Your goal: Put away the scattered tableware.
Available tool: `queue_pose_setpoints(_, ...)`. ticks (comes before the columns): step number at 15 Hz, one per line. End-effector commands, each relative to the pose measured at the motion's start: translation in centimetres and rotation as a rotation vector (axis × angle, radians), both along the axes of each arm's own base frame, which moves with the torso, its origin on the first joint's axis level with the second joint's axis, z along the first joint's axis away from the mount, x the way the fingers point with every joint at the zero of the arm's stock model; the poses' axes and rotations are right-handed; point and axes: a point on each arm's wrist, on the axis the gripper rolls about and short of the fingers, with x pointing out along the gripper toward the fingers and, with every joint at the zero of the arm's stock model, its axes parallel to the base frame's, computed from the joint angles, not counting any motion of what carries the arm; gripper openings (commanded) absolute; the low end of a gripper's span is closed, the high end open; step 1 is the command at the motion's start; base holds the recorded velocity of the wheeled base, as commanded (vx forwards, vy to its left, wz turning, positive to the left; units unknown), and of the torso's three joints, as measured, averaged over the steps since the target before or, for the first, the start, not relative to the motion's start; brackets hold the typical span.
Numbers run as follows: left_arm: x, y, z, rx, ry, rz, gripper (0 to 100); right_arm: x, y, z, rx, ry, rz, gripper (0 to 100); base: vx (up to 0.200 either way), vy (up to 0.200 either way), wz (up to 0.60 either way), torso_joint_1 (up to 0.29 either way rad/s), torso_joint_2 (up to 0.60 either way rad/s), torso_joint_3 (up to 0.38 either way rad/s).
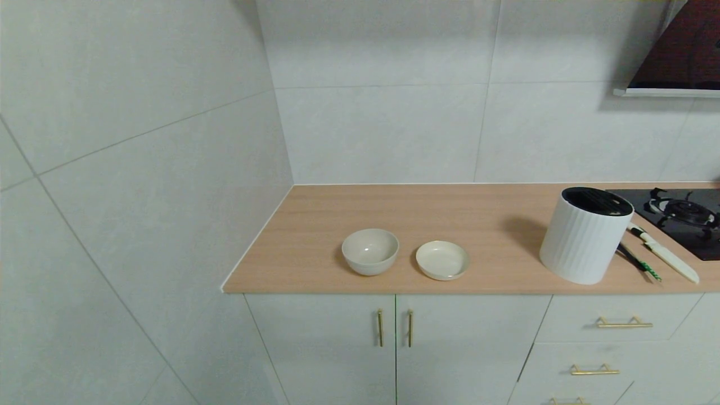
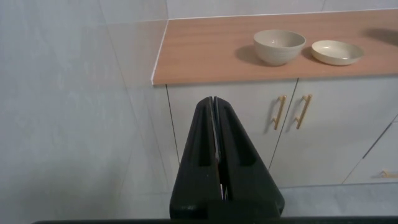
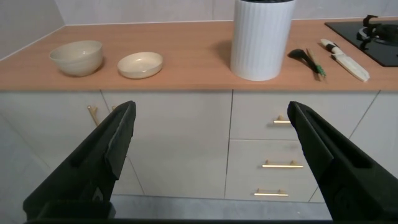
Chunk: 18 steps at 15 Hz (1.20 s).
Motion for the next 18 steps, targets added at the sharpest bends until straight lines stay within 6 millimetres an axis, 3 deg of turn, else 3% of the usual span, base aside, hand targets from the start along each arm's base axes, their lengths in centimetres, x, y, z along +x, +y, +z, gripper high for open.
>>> queue_pose_setpoints(1,0.00,0.00,0.00,0.000,0.000,0.000,0,0.00,0.00,0.00,0.000,0.000,0.000,100,0.000,0.000,0.00,0.000,0.00,0.000)
queue_pose_setpoints(7,0.00,0.00,0.00,0.000,0.000,0.000,0,0.00,0.00,0.00,0.000,0.000,0.000,100,0.000,0.000,0.00,-0.038,0.08,0.044)
queue_pose_setpoints(18,0.00,0.00,0.00,0.000,0.000,0.000,0,0.00,0.00,0.00,0.000,0.000,0.000,100,0.000,0.000,0.00,-0.199,0.44,0.237)
